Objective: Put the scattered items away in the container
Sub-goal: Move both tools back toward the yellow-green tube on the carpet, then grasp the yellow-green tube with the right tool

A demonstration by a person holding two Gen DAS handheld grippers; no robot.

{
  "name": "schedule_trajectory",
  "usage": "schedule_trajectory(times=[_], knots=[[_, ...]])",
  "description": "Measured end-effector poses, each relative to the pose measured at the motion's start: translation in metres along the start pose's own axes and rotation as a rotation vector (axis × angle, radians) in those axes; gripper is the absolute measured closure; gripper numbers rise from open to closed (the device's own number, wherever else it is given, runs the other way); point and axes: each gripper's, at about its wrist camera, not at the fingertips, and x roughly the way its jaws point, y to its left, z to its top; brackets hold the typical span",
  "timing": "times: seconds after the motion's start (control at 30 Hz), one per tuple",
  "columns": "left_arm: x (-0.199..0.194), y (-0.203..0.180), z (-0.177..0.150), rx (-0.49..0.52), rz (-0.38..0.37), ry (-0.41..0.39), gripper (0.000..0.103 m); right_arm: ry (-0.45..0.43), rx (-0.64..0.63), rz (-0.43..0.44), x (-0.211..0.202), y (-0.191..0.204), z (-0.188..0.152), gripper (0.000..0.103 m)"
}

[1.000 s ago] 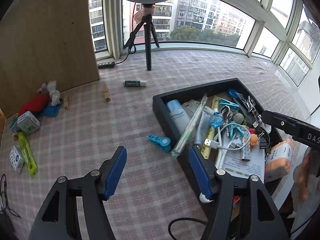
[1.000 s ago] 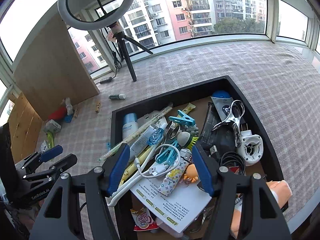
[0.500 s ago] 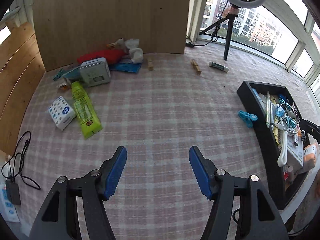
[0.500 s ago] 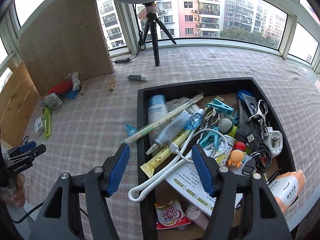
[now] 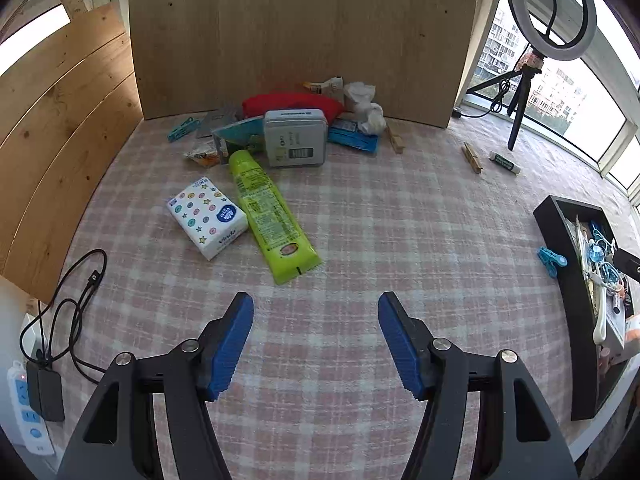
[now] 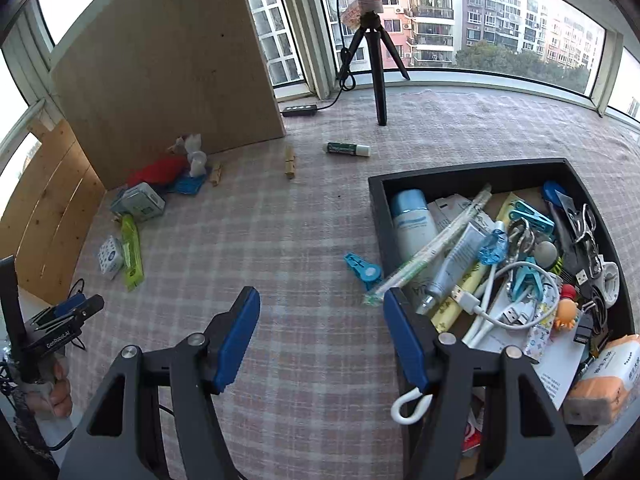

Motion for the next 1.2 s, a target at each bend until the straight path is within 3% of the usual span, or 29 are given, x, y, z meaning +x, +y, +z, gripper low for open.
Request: schedule_trajectory(times=[0.33, 0.67, 0.9, 1.2], knots=[[0.028, 0.055, 0.036, -0.076, -0.021, 0.009, 0.048, 0.048, -0.144, 0.101, 0.05, 0.101, 0.031, 0.04], [0.076, 0.075, 0.093, -0.073, -0.055, 0.084, 0.049, 0.207, -0.3, 0.237, 0.133, 0.21, 0.027, 0.04], [0.116, 0.08, 0.106, -0.1, -0.055, 0.167, 0.051, 0.255, -0.396, 0.216, 0.176, 0.263, 0.011, 0.04], [0.134, 0.074, 0.114, -0.061, -0.054, 0.184, 0.051, 0.284, -0.42, 0.204, 0.2, 0.284, 0.007, 0.04]])
